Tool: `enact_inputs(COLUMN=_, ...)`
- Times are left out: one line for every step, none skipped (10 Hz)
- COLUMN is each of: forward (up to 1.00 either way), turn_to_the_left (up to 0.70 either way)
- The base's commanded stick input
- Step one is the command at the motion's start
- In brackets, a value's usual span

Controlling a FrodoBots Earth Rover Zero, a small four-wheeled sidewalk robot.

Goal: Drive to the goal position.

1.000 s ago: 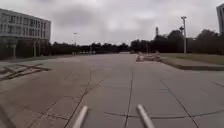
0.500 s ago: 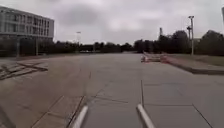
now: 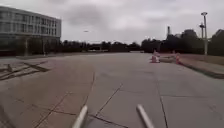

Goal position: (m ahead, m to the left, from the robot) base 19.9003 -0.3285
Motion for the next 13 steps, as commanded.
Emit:
enact_inputs(forward=1.0, turn_to_the_left=0.0)
enact_inputs(forward=1.0, turn_to_the_left=0.06)
enact_inputs(forward=1.0, turn_to_the_left=0.25)
enact_inputs(forward=1.0, turn_to_the_left=0.0)
enact_inputs(forward=1.0, turn_to_the_left=0.0)
enact_inputs(forward=1.0, turn_to_the_left=0.0)
enact_inputs(forward=1.0, turn_to_the_left=0.0)
enact_inputs(forward=1.0, turn_to_the_left=0.0)
enact_inputs(forward=1.0, turn_to_the_left=0.0)
enact_inputs(forward=1.0, turn_to_the_left=0.0)
enact_inputs(forward=1.0, turn_to_the_left=0.0)
enact_inputs(forward=1.0, turn_to_the_left=0.0)
enact_inputs(forward=1.0, turn_to_the_left=0.0)
